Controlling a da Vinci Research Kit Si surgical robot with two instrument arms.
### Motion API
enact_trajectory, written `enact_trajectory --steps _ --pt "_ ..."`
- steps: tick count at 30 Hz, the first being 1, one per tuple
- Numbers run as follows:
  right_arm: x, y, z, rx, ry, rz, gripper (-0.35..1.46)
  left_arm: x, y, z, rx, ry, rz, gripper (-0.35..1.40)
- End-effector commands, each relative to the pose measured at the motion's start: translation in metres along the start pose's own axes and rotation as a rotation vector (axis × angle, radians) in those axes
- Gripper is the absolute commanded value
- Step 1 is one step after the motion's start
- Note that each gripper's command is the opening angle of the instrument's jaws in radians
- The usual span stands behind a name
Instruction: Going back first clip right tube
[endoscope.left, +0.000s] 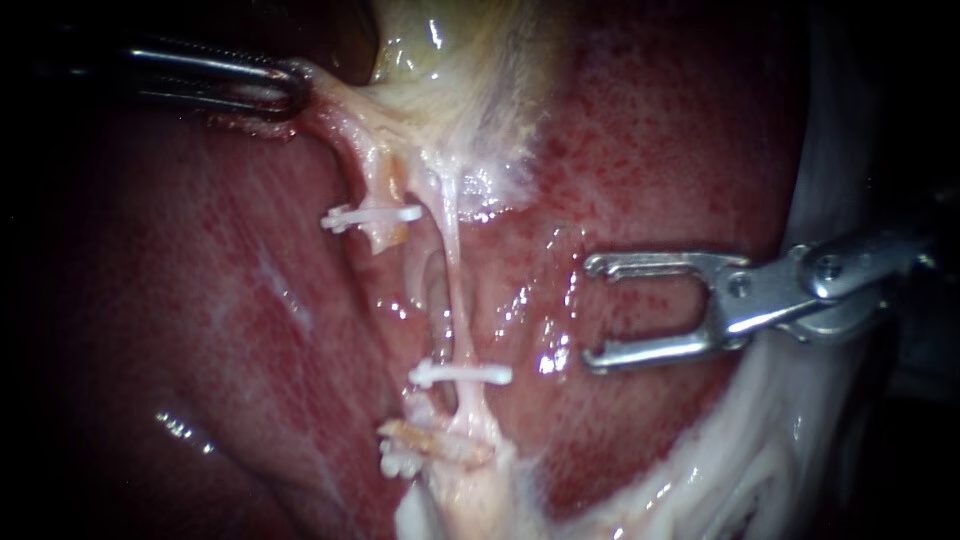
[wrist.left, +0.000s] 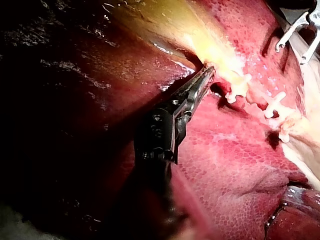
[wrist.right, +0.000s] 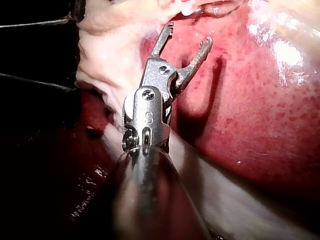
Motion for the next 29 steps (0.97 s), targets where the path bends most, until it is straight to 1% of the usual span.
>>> enact_trajectory --steps 1,4,6,8,10,12,14,16,19,24,26,29 --pt "0.0 0.0 -0.0001 0.001 0.0 0.002 0.5 -0.0001 0.0 0.0001 0.002 0.0 0.0 -0.35" --pt "0.0 -0.0002 -0.0002 0.011 -0.001 -0.001 0.5 -0.0003 0.0 0.0004 0.004 0.0 0.001 -0.35" --pt "0.0001 -0.0004 -0.0001 0.015 0.0 -0.002 0.5 -0.0007 0.0001 0.0009 0.01 -0.005 0.009 -0.35" --pt "0.0002 -0.0005 -0.0001 0.019 0.001 -0.002 0.5 -0.0013 0.0003 0.0019 0.012 -0.01 0.013 -0.35" --pt "0.0003 -0.0006 -0.0002 0.022 0.002 -0.002 0.5 -0.0019 0.0004 0.0029 0.005 -0.018 0.005 -0.35" --pt "0.0004 -0.0007 -0.0002 0.026 0.002 -0.002 0.5 -0.0025 0.0005 0.0042 -0.002 -0.026 0.009 -0.35" --pt "0.0004 -0.0008 -0.0002 0.026 0.002 -0.003 0.5 -0.003 0.0005 0.0052 -0.007 -0.034 0.007 -0.35" --pt "0.0004 -0.0008 -0.0002 0.026 0.002 -0.003 0.5 -0.0031 0.0005 0.0058 -0.008 -0.037 0.008 -0.35" --pt "0.0004 -0.0008 -0.0002 0.026 0.002 -0.003 0.5 -0.003 0.0005 0.006 -0.012 -0.038 0.009 -0.35" --pt "0.0005 -0.0009 -0.0001 0.029 0.003 -0.002 0.5 -0.003 0.0005 0.0058 -0.013 -0.038 0.009 -0.35" --pt "0.0007 -0.001 0.0001 0.034 0.004 -0.002 0.5 -0.0029 0.0005 0.0056 -0.015 -0.039 0.008 -0.35" --pt "0.0007 -0.0013 0.001 0.043 0.007 -0.005 0.5 -0.0025 0.0005 0.0047 -0.024 -0.041 0.006 -0.35"
